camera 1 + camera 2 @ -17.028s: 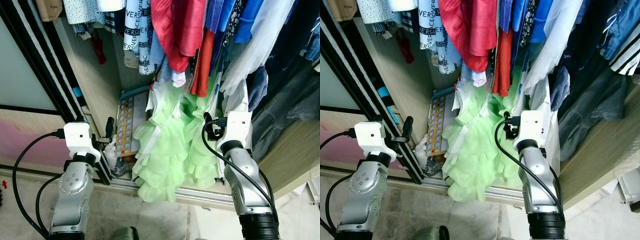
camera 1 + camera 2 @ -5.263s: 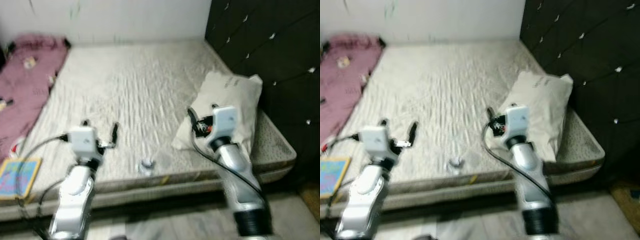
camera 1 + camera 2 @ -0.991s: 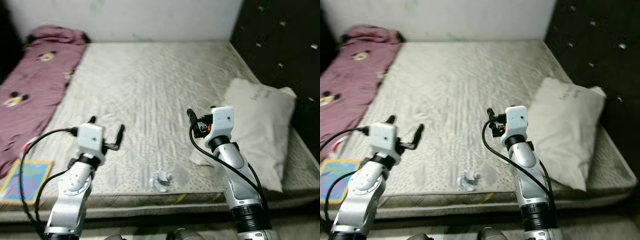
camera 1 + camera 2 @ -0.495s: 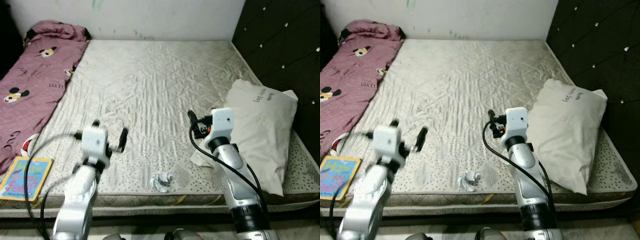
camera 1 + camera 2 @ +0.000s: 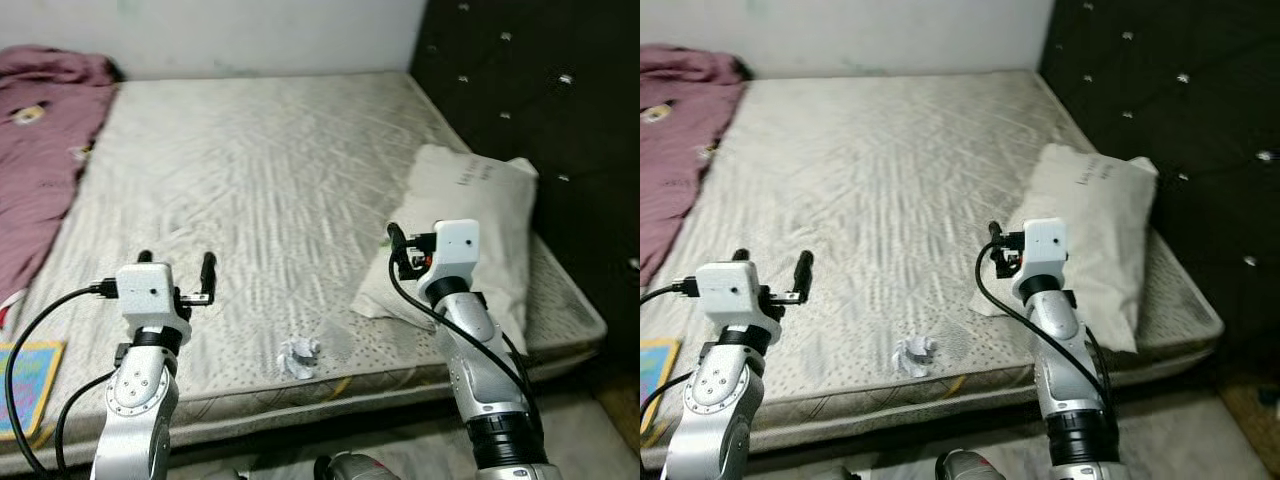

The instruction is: Clean up the room

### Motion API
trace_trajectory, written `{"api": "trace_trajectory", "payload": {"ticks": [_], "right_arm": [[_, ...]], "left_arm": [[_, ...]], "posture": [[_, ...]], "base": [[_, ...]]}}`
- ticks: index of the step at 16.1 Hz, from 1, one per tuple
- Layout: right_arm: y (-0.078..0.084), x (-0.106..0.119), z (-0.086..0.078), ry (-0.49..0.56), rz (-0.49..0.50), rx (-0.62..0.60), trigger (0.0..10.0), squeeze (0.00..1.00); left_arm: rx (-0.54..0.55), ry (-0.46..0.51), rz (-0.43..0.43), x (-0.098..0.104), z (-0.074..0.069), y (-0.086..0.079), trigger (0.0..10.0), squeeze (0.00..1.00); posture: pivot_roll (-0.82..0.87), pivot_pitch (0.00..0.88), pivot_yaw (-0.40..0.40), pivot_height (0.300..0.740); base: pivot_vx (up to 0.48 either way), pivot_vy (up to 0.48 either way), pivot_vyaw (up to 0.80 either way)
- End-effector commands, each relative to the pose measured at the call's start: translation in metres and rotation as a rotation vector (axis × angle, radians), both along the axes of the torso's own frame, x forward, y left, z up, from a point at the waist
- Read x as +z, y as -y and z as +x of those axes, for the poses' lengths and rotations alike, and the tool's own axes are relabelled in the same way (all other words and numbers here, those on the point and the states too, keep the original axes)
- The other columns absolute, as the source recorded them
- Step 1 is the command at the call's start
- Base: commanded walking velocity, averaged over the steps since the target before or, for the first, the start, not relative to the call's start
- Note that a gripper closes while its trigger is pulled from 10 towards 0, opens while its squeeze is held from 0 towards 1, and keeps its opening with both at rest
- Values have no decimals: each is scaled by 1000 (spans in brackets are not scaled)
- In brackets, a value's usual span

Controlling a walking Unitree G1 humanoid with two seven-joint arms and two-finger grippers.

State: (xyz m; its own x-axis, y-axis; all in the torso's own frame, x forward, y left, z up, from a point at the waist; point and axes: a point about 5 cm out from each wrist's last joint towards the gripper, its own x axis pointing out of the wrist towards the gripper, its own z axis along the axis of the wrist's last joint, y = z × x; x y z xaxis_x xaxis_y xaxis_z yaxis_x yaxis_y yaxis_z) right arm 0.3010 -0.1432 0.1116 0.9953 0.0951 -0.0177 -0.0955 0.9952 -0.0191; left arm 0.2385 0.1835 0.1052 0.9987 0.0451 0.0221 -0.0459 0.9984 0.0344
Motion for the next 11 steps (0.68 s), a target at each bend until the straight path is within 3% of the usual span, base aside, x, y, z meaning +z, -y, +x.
{"api": "trace_trajectory", "payload": {"ticks": [1, 3, 11], "right_arm": [[1, 1, -1, 0, 6, -18, 10000, 0], [3, 0, -2, -2, 8, -27, 10000, 0], [2, 3, 0, 6, 28, -27, 10000, 0]], "left_arm": [[-15, 9, 10, 4, 1, 1, 10000, 0], [-19, 11, 39, 5, 2, 2, 10000, 0], [7, -4, 3, 5, 0, -1, 10000, 0]], "posture": [[-74, 42, -14, 740], [-75, 44, -13, 740], [-72, 71, -21, 740]], "base": [[0, 0, -663], [0, 0, 0], [0, 0, 0]]}}
